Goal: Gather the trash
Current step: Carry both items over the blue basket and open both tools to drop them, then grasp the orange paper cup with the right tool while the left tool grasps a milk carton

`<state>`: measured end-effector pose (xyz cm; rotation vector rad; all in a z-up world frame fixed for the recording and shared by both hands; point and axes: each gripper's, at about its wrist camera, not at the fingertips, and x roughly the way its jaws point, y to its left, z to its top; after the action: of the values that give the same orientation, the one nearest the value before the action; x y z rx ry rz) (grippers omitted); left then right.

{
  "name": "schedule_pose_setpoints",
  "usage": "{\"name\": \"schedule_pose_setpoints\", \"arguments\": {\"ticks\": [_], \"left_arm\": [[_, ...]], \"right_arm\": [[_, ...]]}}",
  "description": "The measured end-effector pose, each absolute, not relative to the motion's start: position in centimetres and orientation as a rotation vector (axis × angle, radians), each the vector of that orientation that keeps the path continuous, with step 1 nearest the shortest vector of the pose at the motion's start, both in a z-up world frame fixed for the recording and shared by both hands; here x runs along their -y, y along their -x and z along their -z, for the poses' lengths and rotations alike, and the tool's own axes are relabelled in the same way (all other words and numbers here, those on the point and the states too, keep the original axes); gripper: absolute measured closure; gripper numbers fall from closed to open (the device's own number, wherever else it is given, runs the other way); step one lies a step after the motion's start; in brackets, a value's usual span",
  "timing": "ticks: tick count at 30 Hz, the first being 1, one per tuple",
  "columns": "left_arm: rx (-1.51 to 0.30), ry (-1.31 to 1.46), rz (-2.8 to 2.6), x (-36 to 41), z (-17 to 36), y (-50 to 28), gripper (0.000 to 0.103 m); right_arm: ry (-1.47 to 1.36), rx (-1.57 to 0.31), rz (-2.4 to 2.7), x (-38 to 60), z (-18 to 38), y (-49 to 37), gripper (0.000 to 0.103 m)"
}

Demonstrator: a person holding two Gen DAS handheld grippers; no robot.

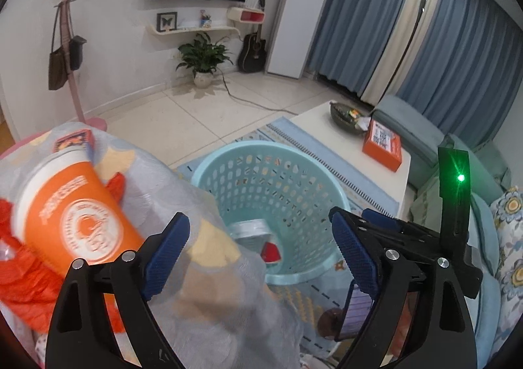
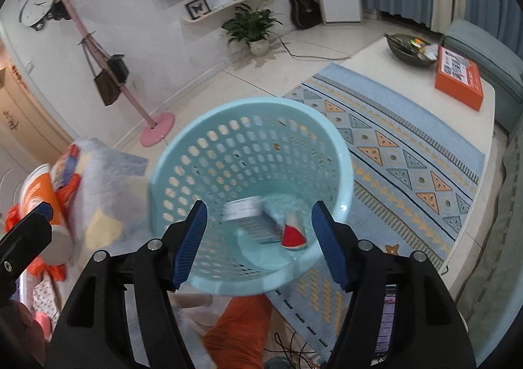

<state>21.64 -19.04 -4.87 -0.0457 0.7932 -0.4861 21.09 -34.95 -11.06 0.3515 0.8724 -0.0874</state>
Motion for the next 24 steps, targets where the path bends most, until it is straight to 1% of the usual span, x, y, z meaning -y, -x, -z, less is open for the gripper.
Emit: {"name": "schedule_pose_setpoints", "arguments": {"ticks": [12, 20, 21, 24], "left_arm": [[-0.675, 0.124, 0.37, 10.6, 0.7, -15.3, 0.016], [-0.663, 0.177, 0.161, 1.4, -0.8, -11.3, 0.016], [-0.667, 0.184, 0.138, 0.4, -0.9, -11.0, 0.016], [-0.693, 0.231, 0.05, -3.8, -0.6, -10.0, 0.016]], "right_arm": [[-0.193, -0.698, -0.145, 25.0, 4.1, -18.1, 0.04], [-0.098, -0.639, -0.283, 18.1, 1.9, -17.5, 0.04], [-0.087, -0.635, -0.293, 17.3, 1.8, -17.6, 0.04], [-0.066, -0.631, -0.323, 15.7, 1.9, -18.1, 0.034]]}}
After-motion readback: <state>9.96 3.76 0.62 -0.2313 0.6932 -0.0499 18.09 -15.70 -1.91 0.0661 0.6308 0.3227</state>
